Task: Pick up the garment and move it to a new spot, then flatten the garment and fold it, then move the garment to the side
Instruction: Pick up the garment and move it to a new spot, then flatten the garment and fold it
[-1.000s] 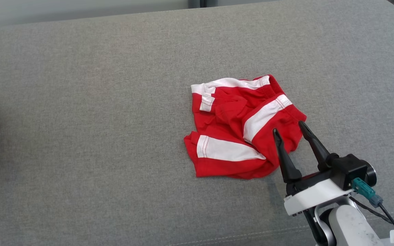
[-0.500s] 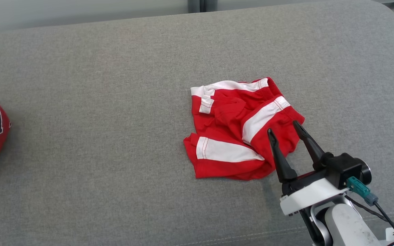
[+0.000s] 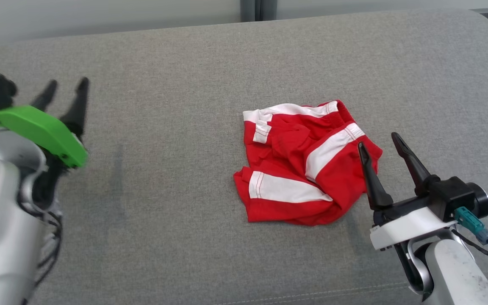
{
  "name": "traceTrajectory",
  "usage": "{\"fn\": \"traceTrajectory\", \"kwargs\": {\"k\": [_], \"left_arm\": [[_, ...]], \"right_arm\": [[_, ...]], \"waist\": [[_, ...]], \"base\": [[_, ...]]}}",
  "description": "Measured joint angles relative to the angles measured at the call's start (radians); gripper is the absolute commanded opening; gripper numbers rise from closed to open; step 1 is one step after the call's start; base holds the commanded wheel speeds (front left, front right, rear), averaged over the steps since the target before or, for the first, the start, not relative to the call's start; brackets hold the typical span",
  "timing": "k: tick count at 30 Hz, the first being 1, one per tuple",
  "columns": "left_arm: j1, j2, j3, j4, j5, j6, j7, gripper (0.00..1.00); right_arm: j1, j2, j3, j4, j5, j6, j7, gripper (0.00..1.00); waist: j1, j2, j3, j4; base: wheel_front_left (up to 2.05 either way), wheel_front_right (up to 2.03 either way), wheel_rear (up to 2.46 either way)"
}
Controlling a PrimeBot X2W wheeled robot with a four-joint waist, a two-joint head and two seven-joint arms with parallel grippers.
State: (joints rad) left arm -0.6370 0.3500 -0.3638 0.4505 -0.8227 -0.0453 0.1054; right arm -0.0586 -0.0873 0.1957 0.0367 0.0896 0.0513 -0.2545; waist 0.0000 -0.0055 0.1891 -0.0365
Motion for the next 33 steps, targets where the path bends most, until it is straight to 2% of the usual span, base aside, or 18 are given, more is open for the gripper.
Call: {"fn": "traceTrajectory", "kwargs": {"k": [6, 7, 15, 26, 33], "left_arm": [[0.145, -0.123, -0.084, -0.026, -0.018, 0.000, 0.004, 1.00], [0.145, -0.123, -0.084, -0.026, -0.018, 0.000, 0.004, 1.00], [0.182, -0.259, -0.180, -0.081, -0.026, 0.001, 0.009, 1.00], [0.187, -0.286, -0.319, -0.109, 0.024, 0.006, 0.091, 1.00], [0.188, -0.288, -0.351, -0.120, 0.034, 0.011, 0.107, 1.00]], "right_arm": [[-0.027, -0.026, -0.012, 0.058, -0.021, 0.000, 0.000, 1.00], [-0.027, -0.026, -0.012, 0.058, -0.021, 0.000, 0.000, 1.00], [-0.102, -0.058, -0.029, 0.186, -0.022, 0.001, 0.008, 1.00], [-0.214, -0.078, 0.006, 0.338, -0.026, 0.040, 0.082, 1.00], [-0.263, -0.067, 0.033, 0.405, -0.019, 0.053, 0.095, 1.00]], "waist": [[0.0000, 0.0000, -0.005, 0.020], [0.0000, 0.0000, -0.005, 0.020], [0.0000, 0.0000, 0.004, 0.038], [0.0000, 0.0000, 0.027, 0.050], [0.0000, 0.0000, 0.046, 0.054]], "base": [[0.00, 0.00, 0.00], [0.00, 0.00, 0.00], [0.00, 0.00, 0.00], [0.00, 0.00, 0.00], [0.00, 0.00, 0.00]]}}
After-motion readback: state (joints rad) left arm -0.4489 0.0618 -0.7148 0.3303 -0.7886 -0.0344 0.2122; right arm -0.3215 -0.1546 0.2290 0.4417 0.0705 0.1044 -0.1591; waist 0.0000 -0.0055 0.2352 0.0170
